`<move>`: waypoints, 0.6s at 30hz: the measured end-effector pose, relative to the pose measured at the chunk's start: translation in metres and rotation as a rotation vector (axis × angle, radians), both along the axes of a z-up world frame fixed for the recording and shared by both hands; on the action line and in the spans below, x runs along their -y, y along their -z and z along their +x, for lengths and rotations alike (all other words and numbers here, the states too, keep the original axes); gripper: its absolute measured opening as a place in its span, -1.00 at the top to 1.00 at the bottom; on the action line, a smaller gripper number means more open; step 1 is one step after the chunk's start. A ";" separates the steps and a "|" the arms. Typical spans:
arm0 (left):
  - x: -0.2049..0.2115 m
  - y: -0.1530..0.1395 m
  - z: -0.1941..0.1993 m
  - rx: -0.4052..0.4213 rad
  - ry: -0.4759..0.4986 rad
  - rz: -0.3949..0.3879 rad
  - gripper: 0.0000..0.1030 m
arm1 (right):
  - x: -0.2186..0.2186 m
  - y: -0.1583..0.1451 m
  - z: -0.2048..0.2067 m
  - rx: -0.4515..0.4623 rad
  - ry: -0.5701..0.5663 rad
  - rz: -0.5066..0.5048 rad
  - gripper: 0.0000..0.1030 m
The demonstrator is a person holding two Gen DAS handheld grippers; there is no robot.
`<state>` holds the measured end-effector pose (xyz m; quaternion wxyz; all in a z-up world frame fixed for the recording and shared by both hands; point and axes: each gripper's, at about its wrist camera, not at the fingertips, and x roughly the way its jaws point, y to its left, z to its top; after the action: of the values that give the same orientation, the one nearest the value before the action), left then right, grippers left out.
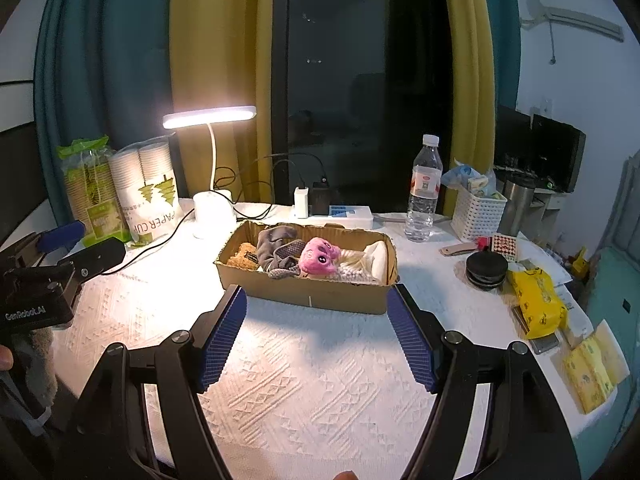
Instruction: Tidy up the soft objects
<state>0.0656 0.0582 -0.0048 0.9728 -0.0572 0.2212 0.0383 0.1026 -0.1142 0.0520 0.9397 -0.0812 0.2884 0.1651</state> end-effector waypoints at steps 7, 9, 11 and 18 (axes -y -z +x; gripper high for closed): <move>0.005 -0.001 0.002 -0.004 -0.007 0.017 -0.98 | 0.001 0.001 0.002 -0.001 0.002 0.002 -0.47; 0.006 -0.001 0.002 -0.005 -0.004 0.019 -0.98 | 0.002 0.003 0.002 -0.001 0.005 0.002 -0.47; 0.008 -0.001 0.003 -0.007 -0.004 0.024 -0.98 | 0.003 0.004 0.002 -0.002 0.009 0.004 -0.47; 0.011 -0.001 0.004 -0.007 0.000 0.032 -0.98 | 0.007 0.006 0.001 0.000 0.016 0.008 -0.47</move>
<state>0.0696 0.0476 -0.0034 0.9728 -0.0414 0.2241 0.0418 0.1038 -0.1209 0.0462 0.9412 -0.0750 0.2886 0.1586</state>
